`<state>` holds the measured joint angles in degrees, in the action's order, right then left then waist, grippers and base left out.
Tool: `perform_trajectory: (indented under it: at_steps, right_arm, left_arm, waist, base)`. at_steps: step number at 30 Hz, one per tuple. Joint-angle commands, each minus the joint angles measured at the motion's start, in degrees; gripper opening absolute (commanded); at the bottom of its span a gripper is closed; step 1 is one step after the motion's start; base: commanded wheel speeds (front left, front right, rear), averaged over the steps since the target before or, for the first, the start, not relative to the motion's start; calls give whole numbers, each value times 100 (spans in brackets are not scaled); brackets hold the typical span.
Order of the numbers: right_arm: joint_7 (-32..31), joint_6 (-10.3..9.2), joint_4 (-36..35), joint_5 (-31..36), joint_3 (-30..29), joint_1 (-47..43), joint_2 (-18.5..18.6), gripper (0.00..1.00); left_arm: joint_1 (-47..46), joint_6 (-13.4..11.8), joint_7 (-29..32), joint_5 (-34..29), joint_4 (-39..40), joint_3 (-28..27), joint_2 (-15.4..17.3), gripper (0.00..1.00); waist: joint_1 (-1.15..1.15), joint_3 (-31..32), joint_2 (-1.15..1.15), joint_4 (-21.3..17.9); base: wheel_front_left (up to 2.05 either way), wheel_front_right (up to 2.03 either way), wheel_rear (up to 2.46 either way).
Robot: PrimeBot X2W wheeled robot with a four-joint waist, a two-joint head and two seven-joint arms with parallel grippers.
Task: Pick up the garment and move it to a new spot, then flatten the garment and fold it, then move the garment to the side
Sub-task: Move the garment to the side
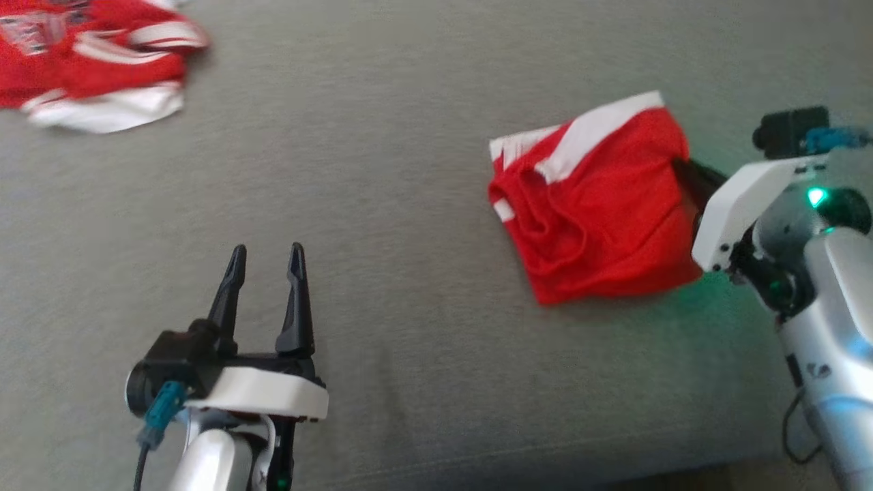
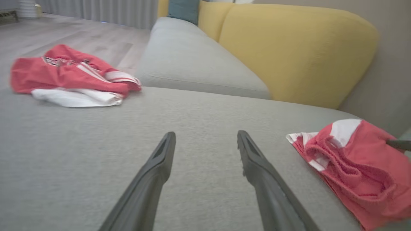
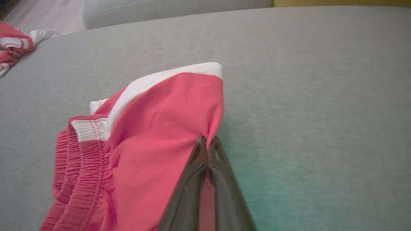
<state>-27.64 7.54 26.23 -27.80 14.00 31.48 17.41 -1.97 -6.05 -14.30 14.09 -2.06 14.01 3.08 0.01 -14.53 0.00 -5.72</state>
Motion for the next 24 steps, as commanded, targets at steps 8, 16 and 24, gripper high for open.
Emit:
perform_trajectory:
  at_steps: [8,16,24]
  right_arm:
    - [365,-5,-62,123,-45,653,43,0]
    - [801,-5,341,91,116,1023,-313,0]
    - [1215,-5,826,187,194,1330,-282,0]
  left_arm:
    - [-360,62,-66,-192,231,-235,175,100]
    - [-498,86,166,-319,392,-184,399,100]
    - [-557,43,243,-345,582,-135,431,100]
  waist:
    - [-1,-631,0,-1623]
    - [-1,-874,0,-2333]
    - [-1,-852,0,-2171]
  base:
    - [0,0,0]
    - [0,0,0]
    - [0,0,0]
